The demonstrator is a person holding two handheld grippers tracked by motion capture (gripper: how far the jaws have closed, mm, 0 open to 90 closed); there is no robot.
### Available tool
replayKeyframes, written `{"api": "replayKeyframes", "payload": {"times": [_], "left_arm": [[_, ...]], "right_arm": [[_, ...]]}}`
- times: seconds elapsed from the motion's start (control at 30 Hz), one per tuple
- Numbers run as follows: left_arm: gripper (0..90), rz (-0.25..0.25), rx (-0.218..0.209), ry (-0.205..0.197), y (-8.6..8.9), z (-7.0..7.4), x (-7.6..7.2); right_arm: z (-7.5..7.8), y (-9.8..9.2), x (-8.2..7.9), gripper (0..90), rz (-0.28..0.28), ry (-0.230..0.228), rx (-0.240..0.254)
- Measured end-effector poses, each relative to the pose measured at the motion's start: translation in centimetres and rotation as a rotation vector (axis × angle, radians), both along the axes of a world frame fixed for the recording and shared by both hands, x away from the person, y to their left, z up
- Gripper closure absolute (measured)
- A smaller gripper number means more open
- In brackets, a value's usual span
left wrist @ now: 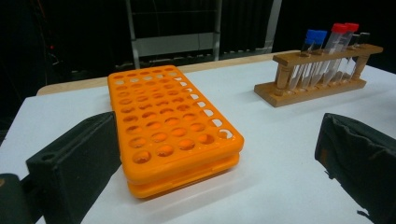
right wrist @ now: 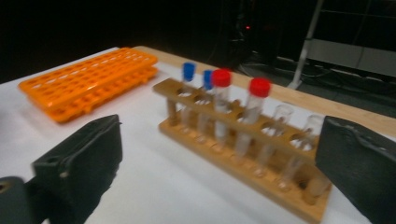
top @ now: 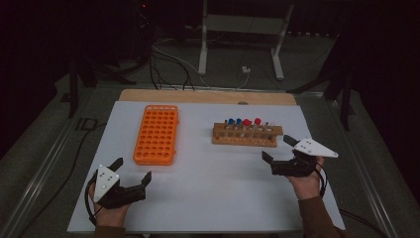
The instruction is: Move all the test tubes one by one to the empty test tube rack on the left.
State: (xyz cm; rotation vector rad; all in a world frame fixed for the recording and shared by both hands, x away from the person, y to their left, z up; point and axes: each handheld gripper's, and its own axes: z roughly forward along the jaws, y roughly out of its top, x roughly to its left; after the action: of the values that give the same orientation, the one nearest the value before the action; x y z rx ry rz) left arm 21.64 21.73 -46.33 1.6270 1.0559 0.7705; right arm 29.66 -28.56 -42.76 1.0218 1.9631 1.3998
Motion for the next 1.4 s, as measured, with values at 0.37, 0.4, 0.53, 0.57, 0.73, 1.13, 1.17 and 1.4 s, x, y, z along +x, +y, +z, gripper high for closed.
{"api": "replayKeyframes", "payload": {"times": [0.37, 0.4, 0.53, 0.57, 0.73, 1.13, 1.17, 1.4], "left_arm": [[0.8, 0.009, -0.005, 0.005, 0.0, -0.2, 0.1], [0.8, 0.009, -0.002, 0.002, 0.0, -0.2, 0.1], [0.7, 0.015, -0.005, 0.004, 0.0, -0.2, 0.1], [0.7, 0.015, -0.004, 0.007, 0.0, -0.3, 0.1], [0.8, 0.020, -0.012, 0.004, 0.1, -0.3, 0.1], [0.8, 0.020, -0.014, 0.004, 0.1, -0.3, 0.2], [0.8, 0.020, -0.015, 0.003, 0.2, -0.3, 0.1], [0.8, 0.024, -0.019, 0.005, 0.3, -0.3, 0.2]], "right_arm": [[1.4, -1.6, 3.8, 2.7, -0.092, 0.009, -0.006], [1.4, -1.7, 4.1, 2.7, -0.101, 0.012, -0.005], [1.5, -2.1, 5.0, 3.3, -0.118, 0.021, 0.011], [1.5, -2.2, 5.2, 3.4, -0.124, 0.020, 0.008], [1.1, -2.4, 6.3, 4.7, -0.147, 0.042, -0.003], [0.0, -2.3, 9.0, 17.1, -0.195, 0.114, -0.031], [-0.2, -2.3, 9.3, 19.7, -0.195, 0.129, -0.024], [-1.9, -2.4, 10.5, 52.4, -0.206, 0.200, -0.014]]}}
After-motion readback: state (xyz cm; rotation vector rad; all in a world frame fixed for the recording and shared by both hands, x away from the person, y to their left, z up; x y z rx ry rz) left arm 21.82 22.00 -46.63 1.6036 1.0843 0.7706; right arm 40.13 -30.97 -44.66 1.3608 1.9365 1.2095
